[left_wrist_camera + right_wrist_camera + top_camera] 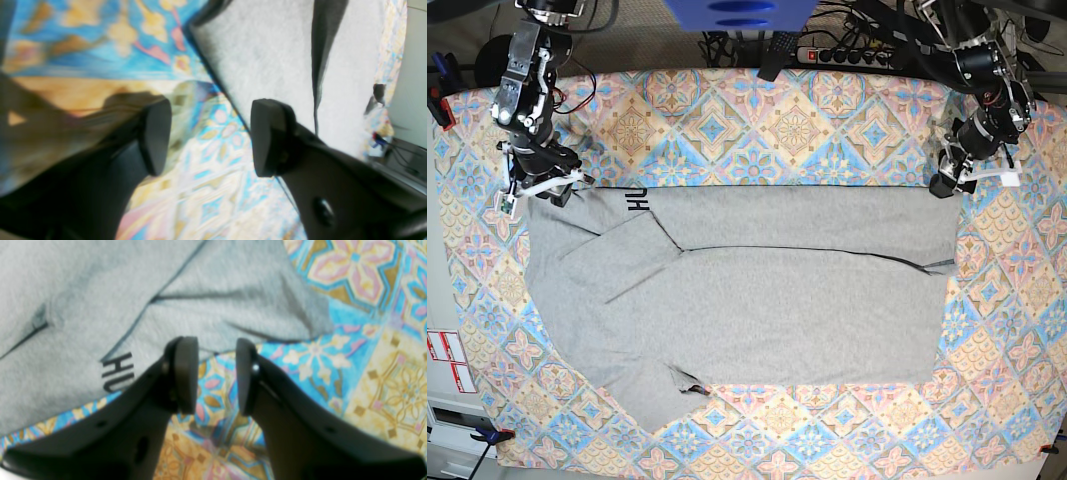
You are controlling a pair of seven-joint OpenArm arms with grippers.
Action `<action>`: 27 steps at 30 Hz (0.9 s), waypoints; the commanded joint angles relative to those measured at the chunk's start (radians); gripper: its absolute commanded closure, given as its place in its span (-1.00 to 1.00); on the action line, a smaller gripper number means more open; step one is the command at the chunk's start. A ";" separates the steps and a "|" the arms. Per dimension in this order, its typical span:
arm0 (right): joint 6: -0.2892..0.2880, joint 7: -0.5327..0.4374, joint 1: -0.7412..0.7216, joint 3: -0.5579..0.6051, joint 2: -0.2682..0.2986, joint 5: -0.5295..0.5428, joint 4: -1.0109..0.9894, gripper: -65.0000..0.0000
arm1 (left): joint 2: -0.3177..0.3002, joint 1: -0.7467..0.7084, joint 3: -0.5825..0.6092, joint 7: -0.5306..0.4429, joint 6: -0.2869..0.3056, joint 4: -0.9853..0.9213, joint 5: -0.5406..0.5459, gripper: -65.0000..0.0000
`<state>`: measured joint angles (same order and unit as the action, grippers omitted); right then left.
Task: Fold the T-shirt properly
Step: 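Release the fold and drag the shirt toward the robot base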
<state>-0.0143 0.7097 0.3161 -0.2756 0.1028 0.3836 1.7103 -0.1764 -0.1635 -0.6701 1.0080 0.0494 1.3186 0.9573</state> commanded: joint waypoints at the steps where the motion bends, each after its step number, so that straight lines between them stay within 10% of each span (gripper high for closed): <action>1: -0.005 -0.017 -0.002 -0.003 0.010 0.005 0.018 0.40 | -0.010 0.023 -0.003 0.002 0.004 -0.012 0.007 -0.18; 16: -0.005 -0.020 0.015 -0.011 0.010 0.005 0.023 0.40 | -0.007 0.160 0.003 -0.035 0.004 -0.228 0.005 -0.15; 23: -0.003 -0.017 0.018 -0.089 -0.005 0.012 0.009 0.40 | -0.007 0.169 0.033 -0.025 0.004 -0.227 0.010 1.00; 27: -0.003 -0.011 0.012 -0.155 -0.022 0.108 -0.033 0.29 | -0.007 0.166 0.039 -0.025 0.004 -0.227 0.009 1.00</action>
<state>-0.0086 0.7162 0.3355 -0.4290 0.0723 0.4786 1.6619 -0.1764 -0.0006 -0.6334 0.9611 0.0570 1.0836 0.9737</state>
